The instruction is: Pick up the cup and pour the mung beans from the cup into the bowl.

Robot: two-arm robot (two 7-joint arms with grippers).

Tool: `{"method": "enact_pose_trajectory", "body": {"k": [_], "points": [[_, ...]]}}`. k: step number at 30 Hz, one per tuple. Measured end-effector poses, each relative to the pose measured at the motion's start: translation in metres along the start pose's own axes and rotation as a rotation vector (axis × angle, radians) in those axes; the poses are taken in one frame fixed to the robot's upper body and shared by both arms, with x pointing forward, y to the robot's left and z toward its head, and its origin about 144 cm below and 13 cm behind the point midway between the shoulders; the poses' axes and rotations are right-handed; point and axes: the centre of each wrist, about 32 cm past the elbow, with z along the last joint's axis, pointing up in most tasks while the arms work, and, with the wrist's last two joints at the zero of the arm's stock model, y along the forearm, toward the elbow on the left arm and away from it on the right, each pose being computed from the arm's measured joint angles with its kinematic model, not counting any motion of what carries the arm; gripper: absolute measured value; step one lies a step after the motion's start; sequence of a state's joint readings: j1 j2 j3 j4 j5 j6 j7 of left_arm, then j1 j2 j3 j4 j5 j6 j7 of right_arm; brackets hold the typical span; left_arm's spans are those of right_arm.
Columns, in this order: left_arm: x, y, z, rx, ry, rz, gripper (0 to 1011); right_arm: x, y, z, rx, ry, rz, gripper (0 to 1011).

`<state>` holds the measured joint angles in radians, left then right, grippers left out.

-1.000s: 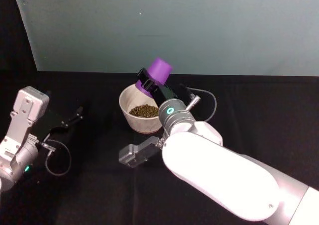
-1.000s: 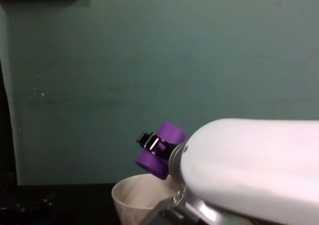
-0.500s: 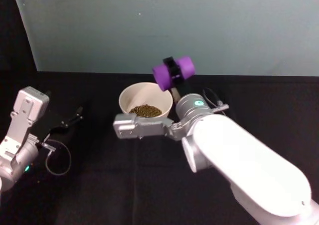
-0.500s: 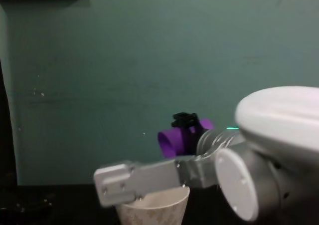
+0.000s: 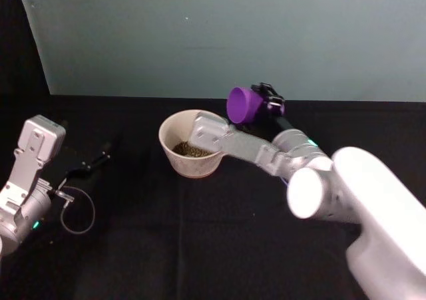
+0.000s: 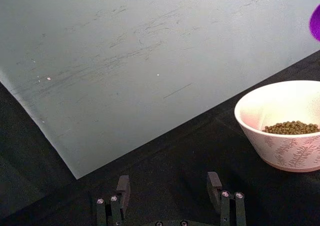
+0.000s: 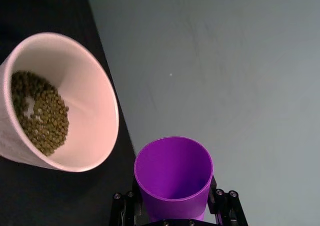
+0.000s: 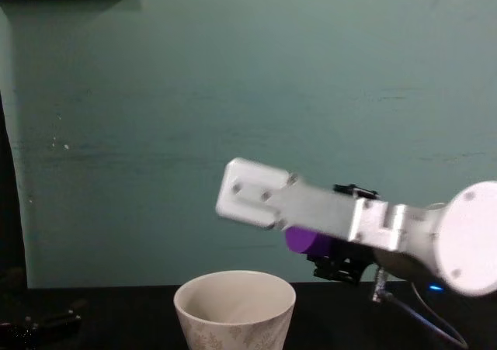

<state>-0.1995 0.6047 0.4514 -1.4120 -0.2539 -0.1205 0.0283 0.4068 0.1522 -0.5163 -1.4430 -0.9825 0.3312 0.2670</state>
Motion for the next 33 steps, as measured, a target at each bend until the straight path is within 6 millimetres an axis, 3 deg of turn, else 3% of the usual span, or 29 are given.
{"method": "enact_pose_trajectory", "body": {"k": [8, 15, 24, 33], "points": [[0.000, 0.000, 0.000, 0.000, 0.000, 0.000, 1012, 0.011, -0.003, -0.051, 0.053, 0.425, 0.098, 724], [0.000, 0.000, 0.000, 0.000, 0.000, 0.000, 1011, 0.010, -0.003, -0.083, 0.088, 0.679, 0.142, 726], [0.000, 0.000, 0.000, 0.000, 0.000, 0.000, 1012, -0.009, 0.007, -0.107, 0.147, 0.880, 0.202, 726], [0.000, 0.000, 0.000, 0.000, 0.000, 0.000, 1011, -0.026, 0.015, -0.117, 0.212, 1.009, 0.220, 726]]}}
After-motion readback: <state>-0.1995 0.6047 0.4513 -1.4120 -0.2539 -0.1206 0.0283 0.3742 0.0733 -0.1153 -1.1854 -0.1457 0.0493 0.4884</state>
